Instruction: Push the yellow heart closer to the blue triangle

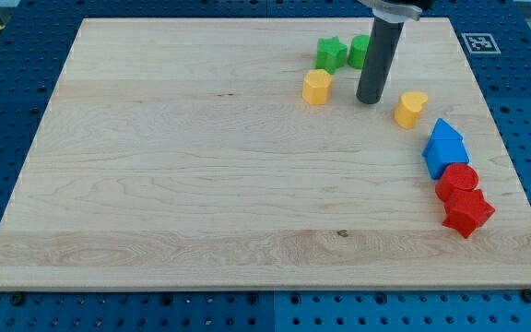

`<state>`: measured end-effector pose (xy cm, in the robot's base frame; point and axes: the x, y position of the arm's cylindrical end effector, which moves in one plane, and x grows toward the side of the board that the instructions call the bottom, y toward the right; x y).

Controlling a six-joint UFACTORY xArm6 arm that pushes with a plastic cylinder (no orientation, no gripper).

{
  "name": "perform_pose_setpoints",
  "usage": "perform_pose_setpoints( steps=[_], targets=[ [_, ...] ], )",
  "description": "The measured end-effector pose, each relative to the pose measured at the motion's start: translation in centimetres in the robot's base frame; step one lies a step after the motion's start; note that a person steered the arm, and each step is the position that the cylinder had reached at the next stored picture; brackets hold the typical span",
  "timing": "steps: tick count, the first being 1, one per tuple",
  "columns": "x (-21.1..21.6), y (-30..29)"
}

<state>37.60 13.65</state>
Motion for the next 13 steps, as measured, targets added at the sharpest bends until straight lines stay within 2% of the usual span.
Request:
perform_pose_setpoints(
  steps=[3, 7, 9, 10, 12, 13],
  targets=[
    [0.9, 0.5],
    [0.8, 6.4],
    [-4.4, 7.1],
    [-3.7, 9.9],
    [1.4, 10.8],
    [2.5, 12.1]
  ],
)
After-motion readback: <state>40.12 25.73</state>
